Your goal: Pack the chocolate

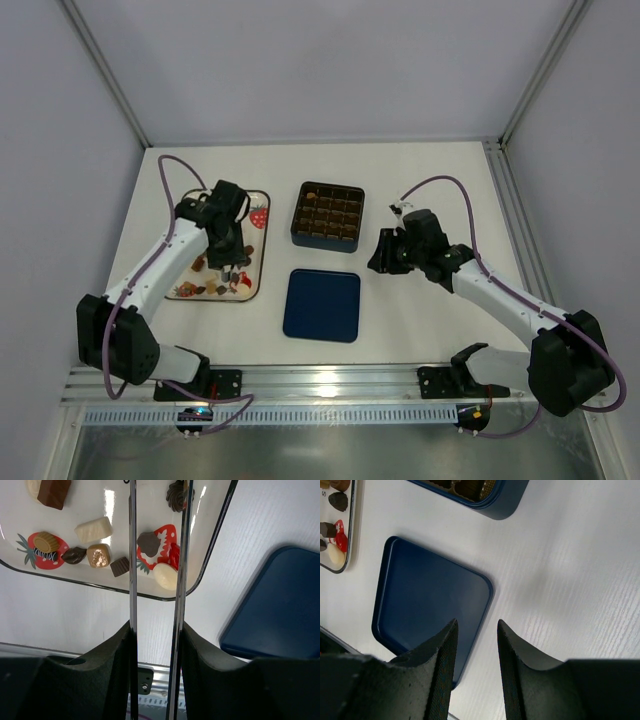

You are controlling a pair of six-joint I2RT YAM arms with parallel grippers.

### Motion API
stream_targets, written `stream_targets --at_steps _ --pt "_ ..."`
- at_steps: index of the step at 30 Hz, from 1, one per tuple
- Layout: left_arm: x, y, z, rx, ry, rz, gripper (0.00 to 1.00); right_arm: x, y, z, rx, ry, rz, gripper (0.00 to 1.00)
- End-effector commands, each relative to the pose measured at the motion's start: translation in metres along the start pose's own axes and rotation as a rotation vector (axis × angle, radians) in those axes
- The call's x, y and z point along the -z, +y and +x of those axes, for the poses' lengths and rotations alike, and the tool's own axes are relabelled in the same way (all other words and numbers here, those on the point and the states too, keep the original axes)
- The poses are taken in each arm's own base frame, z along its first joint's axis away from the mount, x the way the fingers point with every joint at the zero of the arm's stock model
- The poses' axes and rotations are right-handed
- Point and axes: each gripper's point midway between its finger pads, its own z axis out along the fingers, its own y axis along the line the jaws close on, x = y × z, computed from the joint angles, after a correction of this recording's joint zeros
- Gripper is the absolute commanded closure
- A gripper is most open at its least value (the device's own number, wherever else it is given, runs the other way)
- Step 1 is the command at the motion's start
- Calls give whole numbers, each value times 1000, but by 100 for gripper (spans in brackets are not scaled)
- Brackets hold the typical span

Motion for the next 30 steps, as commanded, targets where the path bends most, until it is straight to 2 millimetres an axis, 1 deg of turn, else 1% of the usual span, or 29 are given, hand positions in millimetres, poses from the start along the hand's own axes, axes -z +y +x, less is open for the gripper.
stream_targets --at_steps 1,14,23,26,30 --pt "-1 -5 -13 -7 -30 17 62 -1 4 -9 2 -33 -19 60" --pt "-15 -2 -11 1 -5 10 62 -5 4 -7 -3 -24 -21 61" --pt "-24 1 -9 -6 16 2 65 -7 4 -7 -6 -22 -23 61" --pt "-26 1 -9 -7 20 -1 70 -8 3 -6 -8 -18 -22 61" --pt "-22 2 -9 -6 19 -1 75 -8 2 -6 -7 -20 -20 61"
